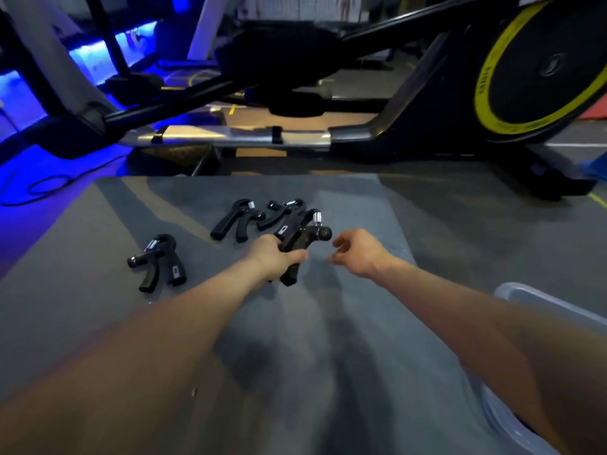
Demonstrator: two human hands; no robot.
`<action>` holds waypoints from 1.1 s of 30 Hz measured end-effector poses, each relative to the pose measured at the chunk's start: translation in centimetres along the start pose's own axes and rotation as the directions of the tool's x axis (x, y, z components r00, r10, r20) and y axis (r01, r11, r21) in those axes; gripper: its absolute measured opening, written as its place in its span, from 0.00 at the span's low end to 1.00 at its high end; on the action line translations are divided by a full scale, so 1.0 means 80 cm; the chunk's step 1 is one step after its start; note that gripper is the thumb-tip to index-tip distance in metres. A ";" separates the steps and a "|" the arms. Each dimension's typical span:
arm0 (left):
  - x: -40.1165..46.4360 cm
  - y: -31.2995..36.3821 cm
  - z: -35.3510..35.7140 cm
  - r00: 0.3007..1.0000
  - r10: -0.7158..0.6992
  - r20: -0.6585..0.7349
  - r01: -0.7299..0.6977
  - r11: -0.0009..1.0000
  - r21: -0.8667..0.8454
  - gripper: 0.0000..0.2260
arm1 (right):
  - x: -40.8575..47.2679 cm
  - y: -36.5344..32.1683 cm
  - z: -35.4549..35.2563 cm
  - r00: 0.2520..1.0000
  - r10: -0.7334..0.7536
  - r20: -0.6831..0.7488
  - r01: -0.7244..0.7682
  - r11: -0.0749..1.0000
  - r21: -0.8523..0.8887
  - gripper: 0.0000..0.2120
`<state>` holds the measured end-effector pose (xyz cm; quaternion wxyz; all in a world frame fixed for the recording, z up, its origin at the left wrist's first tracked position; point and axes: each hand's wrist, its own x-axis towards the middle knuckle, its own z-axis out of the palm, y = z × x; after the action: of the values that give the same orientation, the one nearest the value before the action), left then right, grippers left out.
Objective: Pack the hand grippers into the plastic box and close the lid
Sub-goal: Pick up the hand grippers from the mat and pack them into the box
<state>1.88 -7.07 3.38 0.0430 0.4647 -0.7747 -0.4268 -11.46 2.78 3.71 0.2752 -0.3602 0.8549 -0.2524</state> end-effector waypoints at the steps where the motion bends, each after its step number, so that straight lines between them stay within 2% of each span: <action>1: -0.013 0.020 0.005 0.998 0.024 0.059 -0.018 0.994 -0.105 0.14 | -0.015 0.004 -0.016 1.000 0.005 -0.007 -0.005 1.000 0.011 0.21; 4: -0.047 0.074 0.031 0.977 0.087 0.196 -0.014 0.939 -0.345 0.14 | -0.056 0.024 -0.056 0.998 0.047 -0.033 -0.044 0.995 0.086 0.20; 9: -0.101 0.154 0.107 0.914 0.176 0.366 0.076 0.811 -0.580 0.14 | -0.122 0.086 -0.116 0.990 0.141 -0.025 -0.126 0.943 0.307 0.18; 12: -0.122 0.188 0.163 0.862 0.239 0.446 0.125 0.753 -0.646 0.13 | -0.164 0.133 -0.149 0.983 0.181 -0.024 -0.152 0.887 0.435 0.15; 15: -0.137 0.218 0.223 0.810 0.283 0.514 0.178 0.717 -0.674 0.14 | -0.199 0.183 -0.179 0.965 0.251 -0.074 -0.184 0.850 0.493 0.13; 18: -0.147 0.240 0.285 0.792 0.286 0.539 0.170 0.745 -0.646 0.13 | -0.216 0.242 -0.197 0.920 0.362 -0.148 -0.266 0.857 0.441 0.07; 21: -0.156 0.254 0.343 0.791 0.280 0.544 0.159 0.765 -0.624 0.12 | -0.232 0.295 -0.209 0.866 0.461 -0.192 -0.360 0.843 0.401 0.07; 23: -0.158 0.258 0.376 0.820 0.252 0.514 0.100 0.822 -0.561 0.11 | -0.242 0.323 -0.214 0.834 0.517 -0.194 -0.412 0.817 0.403 0.07; 25: -0.151 0.254 0.399 0.853 0.278 0.441 -0.129 0.932 -0.338 0.11 | -0.244 0.350 -0.217 0.797 0.567 -0.209 -0.463 0.795 0.391 0.06; 26: -0.146 0.250 0.406 0.858 0.315 0.406 -0.263 0.948 -0.180 0.10 | -0.244 0.364 -0.217 0.777 0.587 -0.230 -0.489 0.791 0.368 0.07; 27: -0.141 0.244 0.409 0.860 0.344 0.378 -0.360 0.932 -0.030 0.08 | -0.242 0.377 -0.216 0.756 0.605 -0.250 -0.514 0.785 0.346 0.10; 29: -0.129 0.227 0.408 0.860 0.380 0.341 -0.460 0.866 0.195 0.13 | -0.234 0.399 -0.209 0.731 0.635 -0.251 -0.555 0.767 0.323 0.12; 33: -0.109 0.195 0.402 0.863 0.398 0.311 -0.499 0.766 0.405 0.20 | -0.212 0.421 -0.181 0.708 0.674 -0.211 -0.620 0.736 0.273 0.04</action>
<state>-18.75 22.68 -3.15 -0.0511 0.2140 -0.9434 -0.2481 -27.01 39.62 -2.17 0.2471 0.0321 0.9309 -0.2670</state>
